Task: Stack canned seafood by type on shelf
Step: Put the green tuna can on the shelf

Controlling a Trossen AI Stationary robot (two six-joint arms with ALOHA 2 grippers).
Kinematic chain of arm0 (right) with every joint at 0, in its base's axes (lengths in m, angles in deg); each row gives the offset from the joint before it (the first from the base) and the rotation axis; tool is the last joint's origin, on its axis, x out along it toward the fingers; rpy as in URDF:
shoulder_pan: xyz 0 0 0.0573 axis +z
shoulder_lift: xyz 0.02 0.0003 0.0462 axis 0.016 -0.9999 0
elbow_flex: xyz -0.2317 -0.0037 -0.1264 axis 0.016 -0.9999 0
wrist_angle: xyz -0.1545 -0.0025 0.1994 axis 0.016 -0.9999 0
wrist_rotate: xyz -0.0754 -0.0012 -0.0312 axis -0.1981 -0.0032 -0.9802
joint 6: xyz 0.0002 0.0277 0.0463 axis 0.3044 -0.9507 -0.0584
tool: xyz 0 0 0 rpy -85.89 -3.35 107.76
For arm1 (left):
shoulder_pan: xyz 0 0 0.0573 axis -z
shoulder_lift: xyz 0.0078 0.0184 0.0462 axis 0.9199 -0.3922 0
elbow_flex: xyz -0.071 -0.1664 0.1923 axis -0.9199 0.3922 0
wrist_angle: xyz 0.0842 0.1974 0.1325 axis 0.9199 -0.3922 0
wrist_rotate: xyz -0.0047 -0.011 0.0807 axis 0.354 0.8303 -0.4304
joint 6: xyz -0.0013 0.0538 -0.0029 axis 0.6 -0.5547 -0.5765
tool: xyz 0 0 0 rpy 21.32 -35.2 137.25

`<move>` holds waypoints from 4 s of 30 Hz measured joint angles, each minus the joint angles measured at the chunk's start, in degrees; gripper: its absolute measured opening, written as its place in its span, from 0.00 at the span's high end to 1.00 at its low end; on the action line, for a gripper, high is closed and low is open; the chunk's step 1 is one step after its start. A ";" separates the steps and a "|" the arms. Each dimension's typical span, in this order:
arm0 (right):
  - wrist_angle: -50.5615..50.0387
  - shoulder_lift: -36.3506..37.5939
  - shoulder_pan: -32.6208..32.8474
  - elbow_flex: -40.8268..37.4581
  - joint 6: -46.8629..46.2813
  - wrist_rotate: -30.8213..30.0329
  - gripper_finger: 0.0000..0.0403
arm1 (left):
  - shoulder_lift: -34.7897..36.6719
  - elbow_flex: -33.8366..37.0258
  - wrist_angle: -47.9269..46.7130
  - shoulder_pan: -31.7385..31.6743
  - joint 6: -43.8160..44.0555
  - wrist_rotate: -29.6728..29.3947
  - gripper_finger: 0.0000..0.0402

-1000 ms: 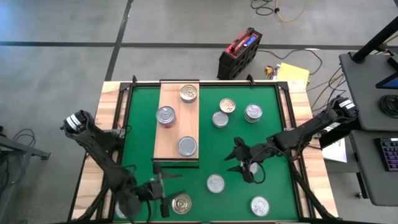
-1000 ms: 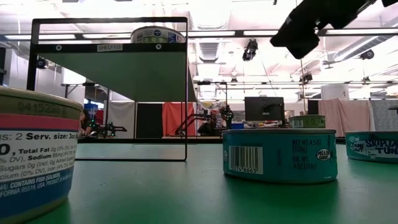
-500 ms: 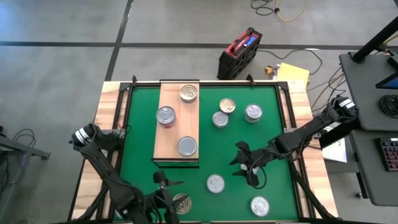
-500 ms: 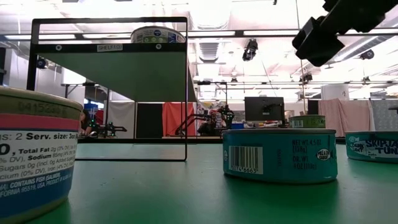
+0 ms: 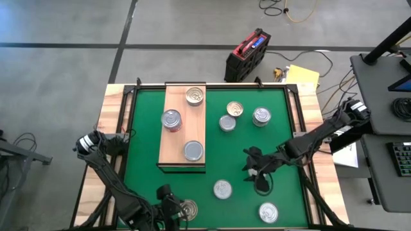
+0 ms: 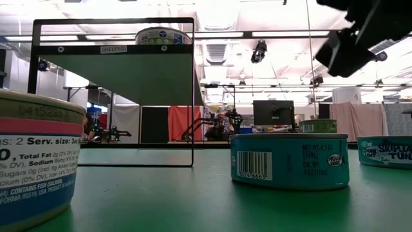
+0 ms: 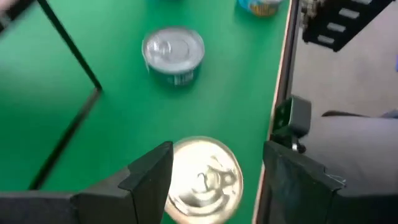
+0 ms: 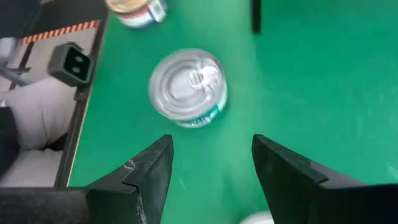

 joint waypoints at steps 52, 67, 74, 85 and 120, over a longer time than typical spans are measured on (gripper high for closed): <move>-48.82 -0.64 -32.66 21.94 -5.86 -19.31 0.98 | 0.44 0.04 -29.79 -0.33 6.52 -16.05 0.42; -55.37 -0.69 -38.78 18.30 -9.03 -19.65 0.98 | 0.44 0.04 -29.64 -0.33 6.90 -16.07 0.42; -42.63 -0.71 -42.41 12.62 -3.33 -20.09 0.98 | 0.44 0.04 -29.45 -0.33 6.86 -17.03 0.42; -37.34 -0.71 -43.97 5.47 -4.24 -20.71 0.98 | 0.44 0.05 -29.23 -0.34 6.74 -19.79 0.42; -27.52 -0.71 -24.72 3.87 -20.48 -17.80 0.98 | 0.44 0.04 -25.28 -0.34 7.99 -19.98 0.42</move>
